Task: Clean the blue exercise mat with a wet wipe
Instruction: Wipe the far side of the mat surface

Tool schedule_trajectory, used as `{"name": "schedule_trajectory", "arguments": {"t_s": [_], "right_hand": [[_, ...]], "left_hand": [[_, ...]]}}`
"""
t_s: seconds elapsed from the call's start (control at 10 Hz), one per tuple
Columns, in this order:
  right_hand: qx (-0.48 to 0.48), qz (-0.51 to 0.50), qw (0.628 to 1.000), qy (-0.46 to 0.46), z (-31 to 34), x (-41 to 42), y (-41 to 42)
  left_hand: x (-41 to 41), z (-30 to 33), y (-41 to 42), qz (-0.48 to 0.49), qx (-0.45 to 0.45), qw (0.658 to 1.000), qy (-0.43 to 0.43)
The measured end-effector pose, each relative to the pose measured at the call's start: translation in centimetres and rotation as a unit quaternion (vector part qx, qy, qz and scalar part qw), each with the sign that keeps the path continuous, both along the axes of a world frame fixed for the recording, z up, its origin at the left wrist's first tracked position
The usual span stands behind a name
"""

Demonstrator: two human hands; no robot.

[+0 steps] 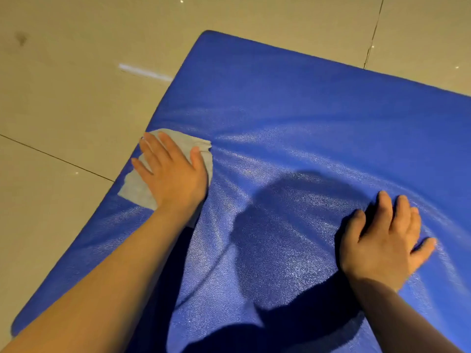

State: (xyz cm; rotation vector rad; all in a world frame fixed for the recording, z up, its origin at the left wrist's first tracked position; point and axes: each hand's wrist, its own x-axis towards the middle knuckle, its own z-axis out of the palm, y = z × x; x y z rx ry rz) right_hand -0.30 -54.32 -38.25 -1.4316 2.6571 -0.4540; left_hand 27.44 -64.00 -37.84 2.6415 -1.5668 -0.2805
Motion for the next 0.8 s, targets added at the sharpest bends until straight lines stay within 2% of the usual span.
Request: {"name": "schedule_trajectory", "arguments": {"t_s": [0.1,0.2,0.3,0.4,0.5,0.6,0.7,0.8], "right_hand": [[0.010,0.003,1.000,-0.005,0.2,0.0,0.1],[0.006,0.002,1.000,-0.011,0.2,0.2,0.0],[-0.005,-0.002,1.000,-0.007,0.1,0.3,0.0],[-0.008,-0.007,1.000,-0.011,0.0,0.1,0.1],[-0.004,-0.009,1.000,-0.015,-0.1,0.2,0.2],[-0.009,-0.012,1.000,-0.021,0.0,0.1,0.2],[-0.041,0.016,0.999,-0.025,-0.3,-0.2,0.2],[-0.079,0.023,0.994,-0.069,-1.1,-0.5,0.2]], "left_hand": [[-2.0,0.1,-0.9,-0.065,0.006,0.998,-0.010],[-6.3,-0.2,1.2,-0.223,-0.056,0.973,-0.011],[-10.3,-0.5,5.2,-0.424,-0.072,0.902,0.048],[-8.6,-0.6,4.9,-0.548,-0.057,0.833,0.050],[-3.4,-0.7,1.7,-0.541,-0.057,0.839,0.031],[2.6,0.0,-3.0,-0.331,-0.005,0.943,-0.011],[3.9,1.4,-6.3,-0.176,0.053,0.983,-0.006],[1.1,1.1,-8.1,-0.105,0.036,0.993,-0.047]]}}
